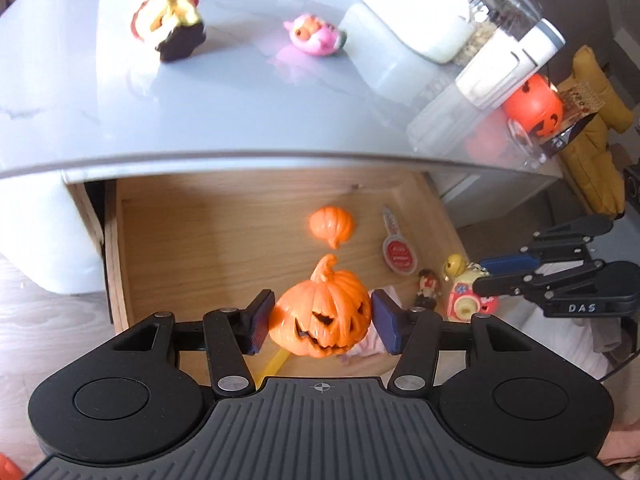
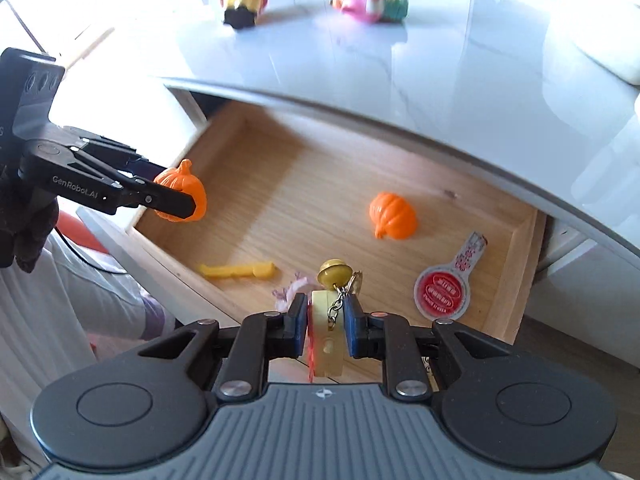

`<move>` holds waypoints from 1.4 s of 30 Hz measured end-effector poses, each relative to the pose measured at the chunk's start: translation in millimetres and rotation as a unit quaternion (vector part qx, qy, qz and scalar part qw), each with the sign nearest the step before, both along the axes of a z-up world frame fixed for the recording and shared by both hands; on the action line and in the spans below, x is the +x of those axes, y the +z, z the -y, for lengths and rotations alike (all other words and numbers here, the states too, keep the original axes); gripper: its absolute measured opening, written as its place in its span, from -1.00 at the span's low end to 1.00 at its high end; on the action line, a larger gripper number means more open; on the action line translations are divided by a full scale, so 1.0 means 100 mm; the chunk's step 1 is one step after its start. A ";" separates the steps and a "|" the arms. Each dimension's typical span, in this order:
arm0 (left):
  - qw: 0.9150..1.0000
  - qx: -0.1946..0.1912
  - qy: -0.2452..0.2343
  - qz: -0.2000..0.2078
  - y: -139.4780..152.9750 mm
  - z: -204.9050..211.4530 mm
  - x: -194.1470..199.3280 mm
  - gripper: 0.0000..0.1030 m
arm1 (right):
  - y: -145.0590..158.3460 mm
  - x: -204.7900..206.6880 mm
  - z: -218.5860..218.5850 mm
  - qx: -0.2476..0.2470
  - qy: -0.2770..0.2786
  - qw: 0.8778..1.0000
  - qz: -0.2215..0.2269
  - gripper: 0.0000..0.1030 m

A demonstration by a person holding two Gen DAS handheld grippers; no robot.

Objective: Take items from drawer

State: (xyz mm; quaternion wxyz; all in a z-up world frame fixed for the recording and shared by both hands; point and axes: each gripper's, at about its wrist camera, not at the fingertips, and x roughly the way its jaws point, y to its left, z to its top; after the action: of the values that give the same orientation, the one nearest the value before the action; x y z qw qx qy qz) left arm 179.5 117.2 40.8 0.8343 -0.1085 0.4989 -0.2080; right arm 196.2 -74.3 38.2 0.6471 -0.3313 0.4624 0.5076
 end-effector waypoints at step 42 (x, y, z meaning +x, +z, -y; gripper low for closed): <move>0.992 -0.012 0.061 0.111 -0.10 -0.16 0.12 0.05 | 0.91 0.73 -1.16 0.185 -0.074 0.980 0.010 -0.62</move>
State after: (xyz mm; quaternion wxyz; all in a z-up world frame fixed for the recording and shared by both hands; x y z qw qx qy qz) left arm 191.8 133.0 31.2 0.8943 -0.1254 0.3931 -0.1734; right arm 269.6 41.5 128.8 0.7374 -0.1762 0.3774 0.5317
